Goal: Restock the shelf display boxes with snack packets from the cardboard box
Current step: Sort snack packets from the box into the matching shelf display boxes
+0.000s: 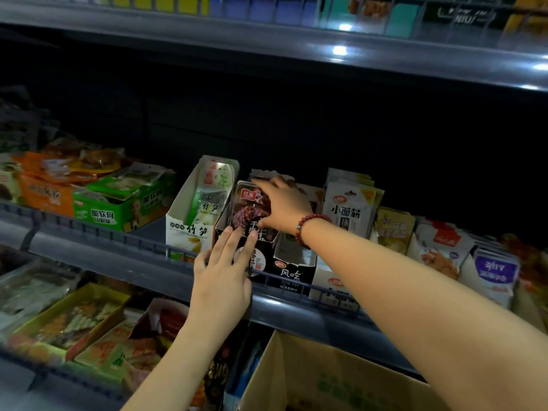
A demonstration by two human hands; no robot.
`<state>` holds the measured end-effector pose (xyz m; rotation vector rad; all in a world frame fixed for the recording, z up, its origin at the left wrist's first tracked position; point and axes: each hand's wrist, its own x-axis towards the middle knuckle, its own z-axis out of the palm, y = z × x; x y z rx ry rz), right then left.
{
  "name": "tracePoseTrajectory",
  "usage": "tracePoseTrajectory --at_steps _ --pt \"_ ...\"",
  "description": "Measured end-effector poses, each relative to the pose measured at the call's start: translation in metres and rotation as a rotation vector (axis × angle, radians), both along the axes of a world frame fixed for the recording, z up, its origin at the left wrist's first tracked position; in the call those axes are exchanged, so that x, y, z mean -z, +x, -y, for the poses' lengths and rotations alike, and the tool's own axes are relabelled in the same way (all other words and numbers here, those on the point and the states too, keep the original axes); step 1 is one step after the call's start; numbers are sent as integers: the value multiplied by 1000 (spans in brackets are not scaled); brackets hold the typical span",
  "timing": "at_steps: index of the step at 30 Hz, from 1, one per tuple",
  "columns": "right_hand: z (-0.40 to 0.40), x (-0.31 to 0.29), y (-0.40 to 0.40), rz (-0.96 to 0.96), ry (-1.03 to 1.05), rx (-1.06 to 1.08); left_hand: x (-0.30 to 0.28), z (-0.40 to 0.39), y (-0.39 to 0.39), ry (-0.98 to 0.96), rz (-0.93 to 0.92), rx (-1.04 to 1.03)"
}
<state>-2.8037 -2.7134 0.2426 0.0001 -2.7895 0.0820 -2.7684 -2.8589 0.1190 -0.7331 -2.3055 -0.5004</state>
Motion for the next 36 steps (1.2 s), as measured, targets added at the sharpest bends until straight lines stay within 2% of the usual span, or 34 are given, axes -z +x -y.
tracePoseTrajectory --at_steps 9,13,17,21,25,31,36 --pt "1 6 8 -21 -69 116 -4 -2 5 -108 18 -67" --pt "3 1 17 14 -106 109 -10 -2 11 -124 53 -91" --pt "1 -6 48 -35 -164 53 -24 0 30 -133 84 -78" --pt "-4 2 108 -82 -256 -29 -30 -2 69 -99 100 -5" --pt "-10 19 186 -92 -280 -57 -34 -7 129 -141 243 123" --pt "-35 46 307 15 -319 -36 -29 -20 211 -70 421 364" --pt "-72 72 392 146 -338 23 -12 -41 264 -85 671 463"
